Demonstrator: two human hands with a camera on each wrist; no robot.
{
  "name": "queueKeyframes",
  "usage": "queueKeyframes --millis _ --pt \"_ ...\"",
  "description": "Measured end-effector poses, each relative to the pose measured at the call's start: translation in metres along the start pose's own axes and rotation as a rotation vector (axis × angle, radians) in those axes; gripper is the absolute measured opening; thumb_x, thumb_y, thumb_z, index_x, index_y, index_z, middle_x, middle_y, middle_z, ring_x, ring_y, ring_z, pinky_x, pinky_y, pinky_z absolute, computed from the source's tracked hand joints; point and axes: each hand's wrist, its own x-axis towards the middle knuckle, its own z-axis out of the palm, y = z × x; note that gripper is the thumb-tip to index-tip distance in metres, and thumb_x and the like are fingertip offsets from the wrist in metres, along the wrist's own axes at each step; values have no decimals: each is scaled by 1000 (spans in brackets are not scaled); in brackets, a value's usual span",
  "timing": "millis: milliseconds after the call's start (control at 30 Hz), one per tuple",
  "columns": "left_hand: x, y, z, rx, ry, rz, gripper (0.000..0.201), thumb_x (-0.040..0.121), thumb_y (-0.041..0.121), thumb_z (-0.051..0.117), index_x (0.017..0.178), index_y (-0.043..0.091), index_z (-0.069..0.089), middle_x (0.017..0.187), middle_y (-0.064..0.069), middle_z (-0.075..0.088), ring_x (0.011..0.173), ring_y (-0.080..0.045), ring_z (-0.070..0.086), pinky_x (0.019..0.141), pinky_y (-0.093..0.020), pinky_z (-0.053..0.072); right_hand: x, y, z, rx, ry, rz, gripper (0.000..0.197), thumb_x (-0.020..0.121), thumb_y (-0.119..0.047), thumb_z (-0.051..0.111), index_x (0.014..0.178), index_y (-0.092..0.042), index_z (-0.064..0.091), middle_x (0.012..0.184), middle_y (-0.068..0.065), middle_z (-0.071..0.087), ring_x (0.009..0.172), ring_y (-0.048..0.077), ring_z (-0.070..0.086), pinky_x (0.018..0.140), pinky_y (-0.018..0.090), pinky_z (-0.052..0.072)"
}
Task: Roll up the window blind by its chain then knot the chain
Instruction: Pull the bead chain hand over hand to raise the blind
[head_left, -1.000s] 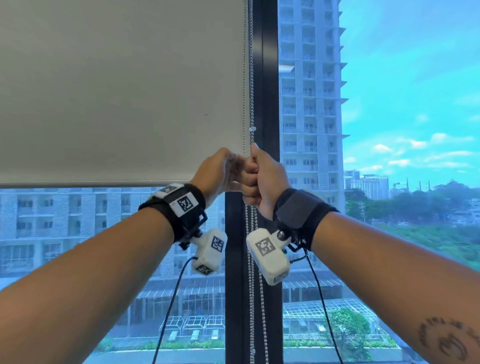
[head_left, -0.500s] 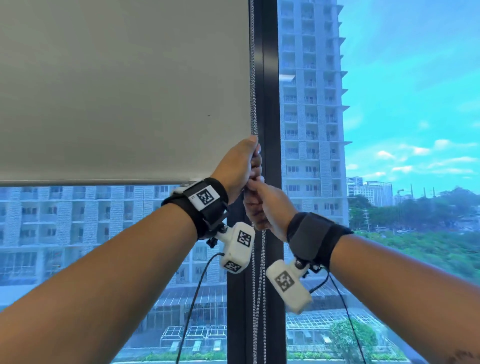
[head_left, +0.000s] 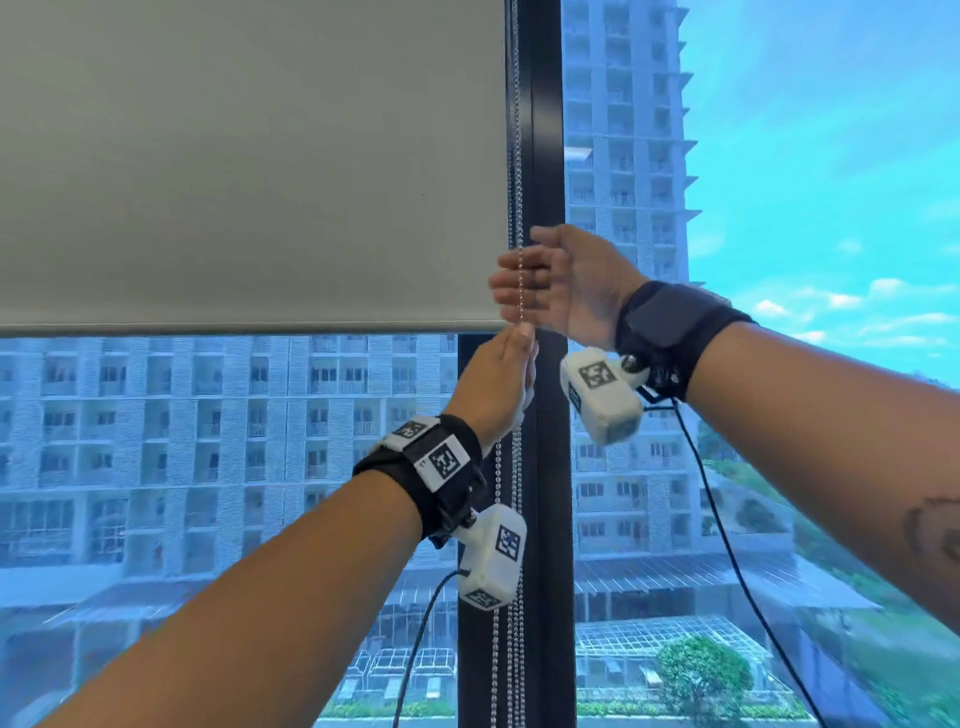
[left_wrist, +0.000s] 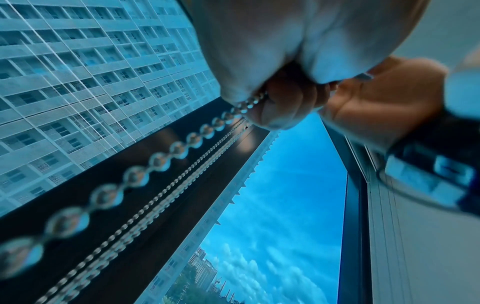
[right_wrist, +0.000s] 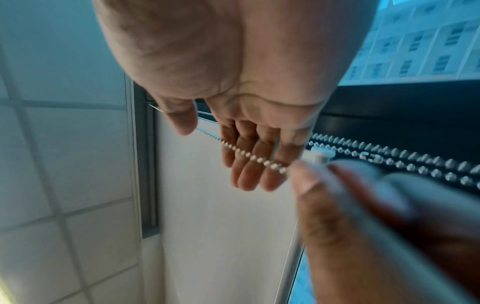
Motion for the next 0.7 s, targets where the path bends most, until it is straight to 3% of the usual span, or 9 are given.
queueKeyframes --millis 67,133,200,300,367,433,500,567,700 --pt "-3 -9 2 62 10 9 37 106 34 34 88 4 46 62 -5 38 42 -9 32 38 -16 28 2 -3 12 42 23 11 43 101 -48 40 90 -10 59 78 7 58 66 19 53 65 32 49" --pt "-2 -20 2 170 27 50 37 105 31 35 99 0 55 75 -10 55 60 -18 50 53 -22 45 1 2 22 95 78 32 50 102 -56 34 69 -20 46 62 -2 38 50 12 29 49 25 28" --pt "-6 -27 1 201 -26 90 32 104 32 39 91 10 59 78 2 60 71 -16 53 71 -32 46 -2 13 30 136 158 3 53 101 -58 36 60 -25 36 53 -7 26 44 10 16 43 22 12" --pt "-13 -30 -7 161 -105 26 33 100 30 41 70 24 55 64 13 54 62 -9 46 67 -30 37 -11 27 37 173 213 -73 56 102 -55 39 54 -26 30 47 -7 21 38 11 13 38 20 11" --pt "-12 -27 -18 32 -83 -55 32 98 32 39 85 12 62 79 2 62 68 -11 54 66 -29 40 -14 33 40 215 206 -104 56 102 -52 40 53 -26 29 47 -6 20 39 13 11 41 21 10" --pt "-8 -19 -30 -69 -86 -81 42 91 36 39 101 3 62 94 -14 63 84 -23 58 74 -34 47 -15 39 44 242 200 -122 54 101 -51 41 55 -27 29 47 -6 19 39 13 10 43 23 6" --pt "0 -4 -37 -91 -86 -74 38 89 32 39 96 7 66 90 -15 66 84 -27 60 81 -40 51 -15 48 45 259 202 -133 54 101 -50 42 55 -26 29 46 -6 18 37 12 10 44 23 4" --pt "9 14 -41 -138 -100 -51 34 90 24 38 93 6 67 81 -13 64 71 -25 62 78 -39 53 -16 58 45 249 197 -138 54 101 -50 43 54 -26 29 45 -5 19 36 12 10 45 22 4" --pt "29 43 -43 -155 -70 -51 48 104 23 29 117 -10 60 84 -11 63 66 -18 61 62 -29 54 -21 67 42 255 178 -107 52 102 -50 40 57 -27 27 45 -5 18 35 10 10 41 16 10"
